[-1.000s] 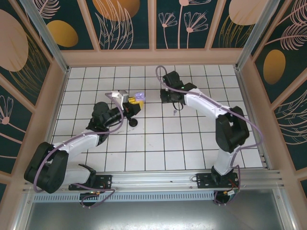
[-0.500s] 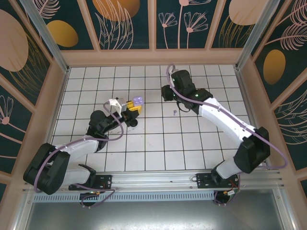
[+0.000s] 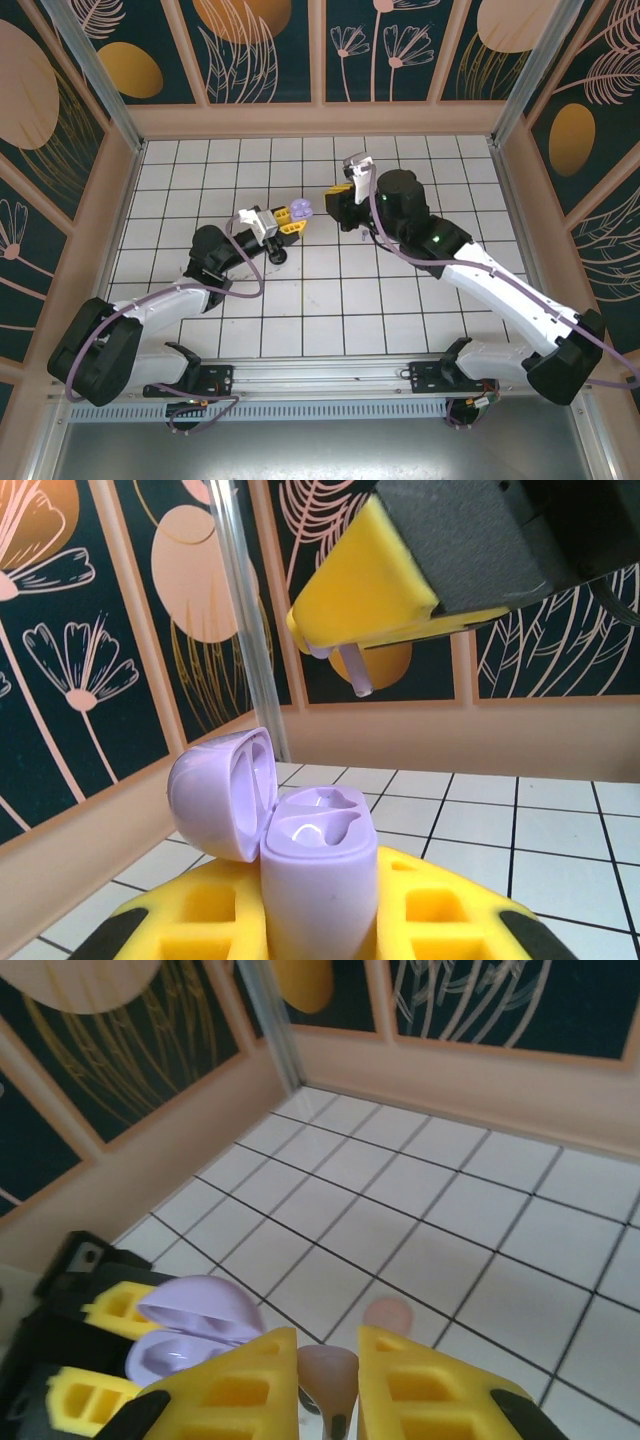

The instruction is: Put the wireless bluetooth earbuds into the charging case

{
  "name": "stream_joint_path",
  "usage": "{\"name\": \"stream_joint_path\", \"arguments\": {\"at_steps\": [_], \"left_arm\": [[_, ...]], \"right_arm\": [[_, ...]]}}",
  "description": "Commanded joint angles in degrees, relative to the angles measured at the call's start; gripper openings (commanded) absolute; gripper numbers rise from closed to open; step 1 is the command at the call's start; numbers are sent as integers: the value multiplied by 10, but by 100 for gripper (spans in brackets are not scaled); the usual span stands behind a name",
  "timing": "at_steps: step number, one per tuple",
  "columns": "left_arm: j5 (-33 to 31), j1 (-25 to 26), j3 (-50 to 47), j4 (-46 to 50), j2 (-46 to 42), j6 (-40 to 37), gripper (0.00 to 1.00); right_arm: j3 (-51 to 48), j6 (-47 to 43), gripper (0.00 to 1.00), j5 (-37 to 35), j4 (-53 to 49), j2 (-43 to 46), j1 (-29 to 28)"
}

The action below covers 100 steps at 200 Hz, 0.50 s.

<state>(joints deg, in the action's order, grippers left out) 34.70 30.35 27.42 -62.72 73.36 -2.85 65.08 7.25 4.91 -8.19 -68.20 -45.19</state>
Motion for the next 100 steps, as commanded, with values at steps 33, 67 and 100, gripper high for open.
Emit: {"name": "stream_joint_path", "arguments": {"at_steps": [33,67,100], "left_arm": [[17,12,29,-4,-1,-21,0],[20,16,38,-5,6,-17,0],[19,19,40,-13,11,-12,0]], "right_arm": [[-26,-17,18,52,76,40,-21],[-38,-8,17,43,97,44,-34],[-43,-6,17,35,113,41,-46]]}}
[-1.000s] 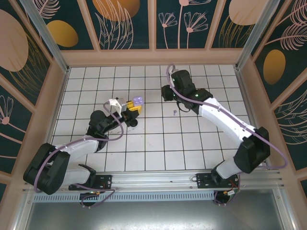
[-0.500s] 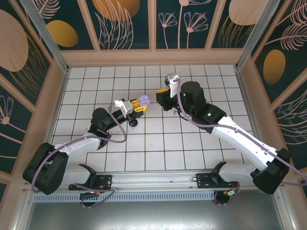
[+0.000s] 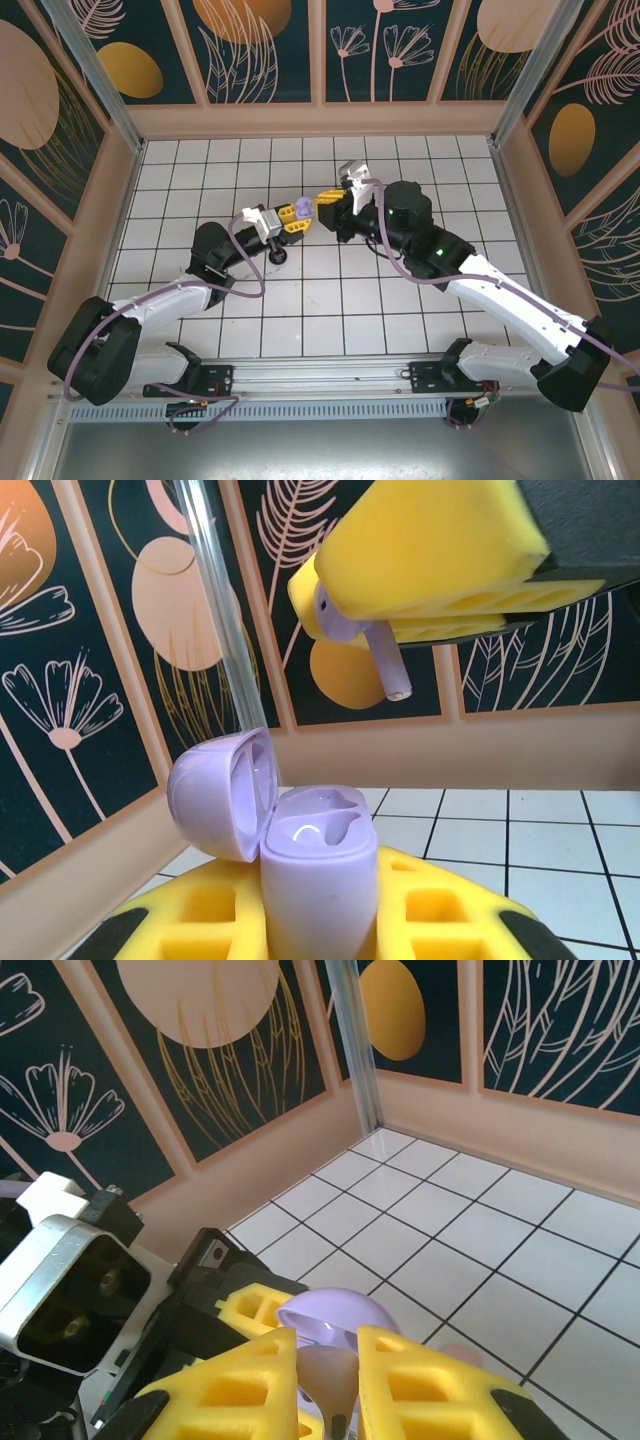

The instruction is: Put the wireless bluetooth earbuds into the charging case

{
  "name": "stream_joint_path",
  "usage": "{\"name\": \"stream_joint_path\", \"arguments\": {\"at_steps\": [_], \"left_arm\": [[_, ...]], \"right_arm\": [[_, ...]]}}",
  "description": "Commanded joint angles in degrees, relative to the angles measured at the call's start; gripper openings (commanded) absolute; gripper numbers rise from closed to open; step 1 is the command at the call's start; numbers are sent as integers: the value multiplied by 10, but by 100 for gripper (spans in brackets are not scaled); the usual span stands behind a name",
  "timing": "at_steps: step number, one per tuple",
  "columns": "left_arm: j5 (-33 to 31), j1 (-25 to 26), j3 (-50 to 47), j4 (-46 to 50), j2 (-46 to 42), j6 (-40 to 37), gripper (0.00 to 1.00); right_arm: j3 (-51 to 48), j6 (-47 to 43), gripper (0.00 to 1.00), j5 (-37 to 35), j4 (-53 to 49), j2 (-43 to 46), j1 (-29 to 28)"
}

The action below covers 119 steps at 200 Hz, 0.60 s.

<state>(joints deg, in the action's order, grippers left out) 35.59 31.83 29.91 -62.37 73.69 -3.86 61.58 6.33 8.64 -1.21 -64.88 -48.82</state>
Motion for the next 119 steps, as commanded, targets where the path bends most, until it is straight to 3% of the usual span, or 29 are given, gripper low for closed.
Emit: {"name": "stream_joint_path", "arguments": {"at_steps": [1,119], "left_arm": [[10,5,15,-17,8,-2,0],[10,6,22,-14,10,6,0]], "right_arm": [[-8,3,17,-2,44,8,-10],[-10,3,17,-10,61,-30,-17]]}}
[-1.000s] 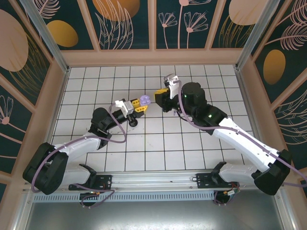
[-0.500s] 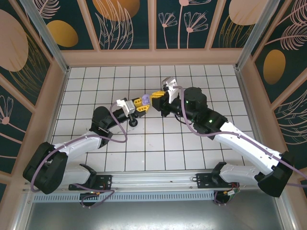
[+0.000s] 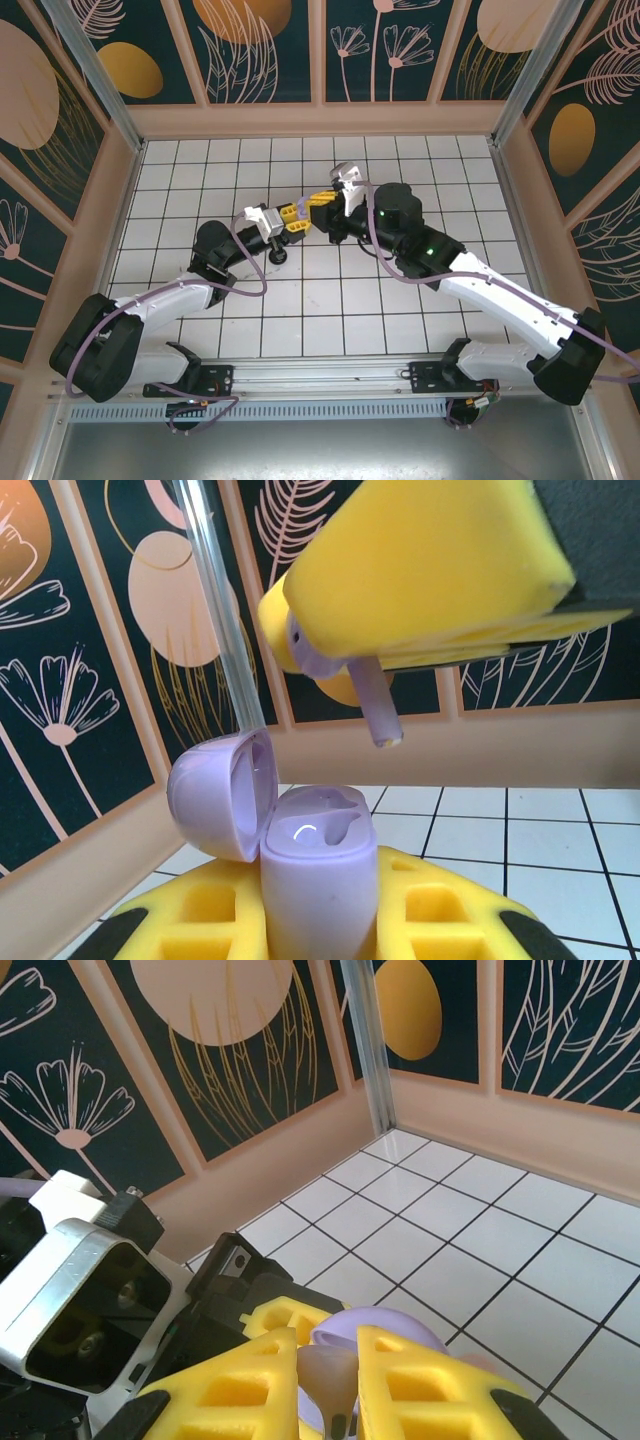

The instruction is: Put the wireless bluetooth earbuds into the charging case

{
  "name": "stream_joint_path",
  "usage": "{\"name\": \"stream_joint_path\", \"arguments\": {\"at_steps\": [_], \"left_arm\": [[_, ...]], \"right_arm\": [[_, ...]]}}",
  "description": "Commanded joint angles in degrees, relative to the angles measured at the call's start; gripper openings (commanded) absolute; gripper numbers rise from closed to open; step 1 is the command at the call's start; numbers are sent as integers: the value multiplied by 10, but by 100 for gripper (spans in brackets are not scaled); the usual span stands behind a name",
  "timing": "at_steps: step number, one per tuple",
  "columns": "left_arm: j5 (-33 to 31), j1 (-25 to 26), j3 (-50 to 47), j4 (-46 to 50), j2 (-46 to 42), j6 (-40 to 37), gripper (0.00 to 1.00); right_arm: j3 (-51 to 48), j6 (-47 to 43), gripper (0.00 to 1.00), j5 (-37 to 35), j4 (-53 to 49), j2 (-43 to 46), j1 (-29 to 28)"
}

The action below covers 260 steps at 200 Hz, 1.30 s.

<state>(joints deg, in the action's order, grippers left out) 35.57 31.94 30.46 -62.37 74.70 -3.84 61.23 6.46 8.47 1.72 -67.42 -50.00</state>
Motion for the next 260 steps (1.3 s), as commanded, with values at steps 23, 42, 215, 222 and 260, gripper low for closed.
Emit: {"name": "stream_joint_path", "arguments": {"at_steps": [23,42,215,222,260], "left_arm": [[13,6,18,-15,-1,7,0],[16,6,19,-14,-1,6,0],[11,8,29,1,-16,15,0],[11,7,29,1,-16,15,0],[12,7,31,0,-15,19,0]], "right_arm": [[-6,3,17,-9,33,-9,-5],[-3,2,16,-11,30,-13,-5],[-40,-12,14,-12,3,-20,-9],[-42,-11,14,-10,3,-20,-10],[-43,-15,13,-10,-3,-28,-14]]}}
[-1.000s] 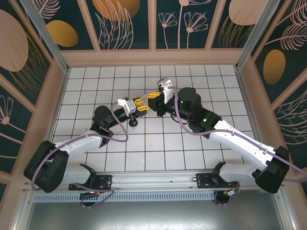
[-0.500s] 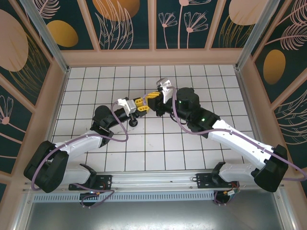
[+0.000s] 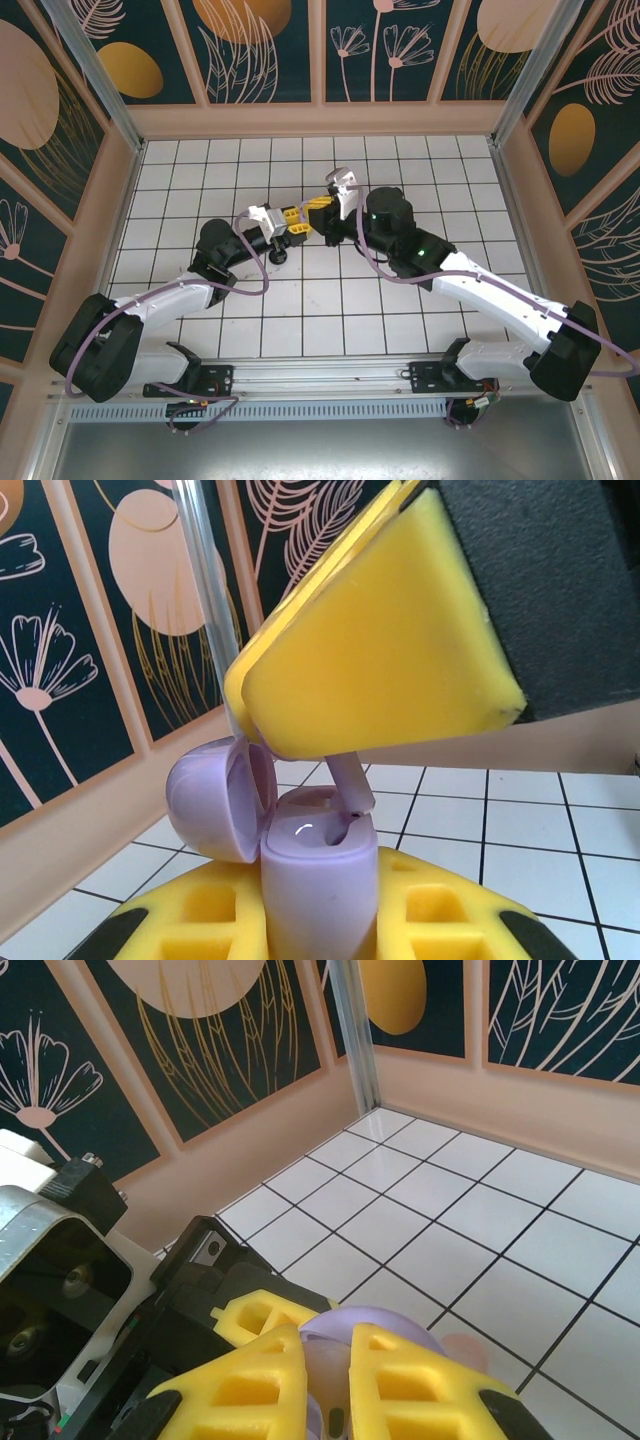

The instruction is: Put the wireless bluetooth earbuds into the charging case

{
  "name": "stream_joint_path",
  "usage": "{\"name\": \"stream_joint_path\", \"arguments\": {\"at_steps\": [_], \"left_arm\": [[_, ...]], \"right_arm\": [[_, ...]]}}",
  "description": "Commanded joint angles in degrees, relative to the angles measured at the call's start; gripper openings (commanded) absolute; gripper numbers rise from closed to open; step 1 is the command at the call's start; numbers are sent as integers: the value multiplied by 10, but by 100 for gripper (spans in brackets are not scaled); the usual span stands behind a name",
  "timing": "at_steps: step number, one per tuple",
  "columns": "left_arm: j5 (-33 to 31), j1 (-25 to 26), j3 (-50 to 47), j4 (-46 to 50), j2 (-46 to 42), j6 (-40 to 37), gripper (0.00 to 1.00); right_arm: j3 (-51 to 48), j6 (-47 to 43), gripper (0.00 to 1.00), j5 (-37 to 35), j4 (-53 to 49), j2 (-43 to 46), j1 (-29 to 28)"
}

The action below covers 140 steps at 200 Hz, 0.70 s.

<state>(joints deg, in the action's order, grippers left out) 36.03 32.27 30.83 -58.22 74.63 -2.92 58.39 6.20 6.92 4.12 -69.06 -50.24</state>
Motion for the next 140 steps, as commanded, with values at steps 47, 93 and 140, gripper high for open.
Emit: {"name": "stream_joint_path", "arguments": {"at_steps": [47,93,140], "left_arm": [[13,4,27,-47,-12,15,0],[12,5,27,-45,-13,15,0],[12,6,29,-41,-11,14,0]], "right_arm": [[0,-13,12,1,-24,-32,-14],[19,-12,11,-12,-30,-30,-13],[39,0,11,-14,-37,-2,-11]]}}
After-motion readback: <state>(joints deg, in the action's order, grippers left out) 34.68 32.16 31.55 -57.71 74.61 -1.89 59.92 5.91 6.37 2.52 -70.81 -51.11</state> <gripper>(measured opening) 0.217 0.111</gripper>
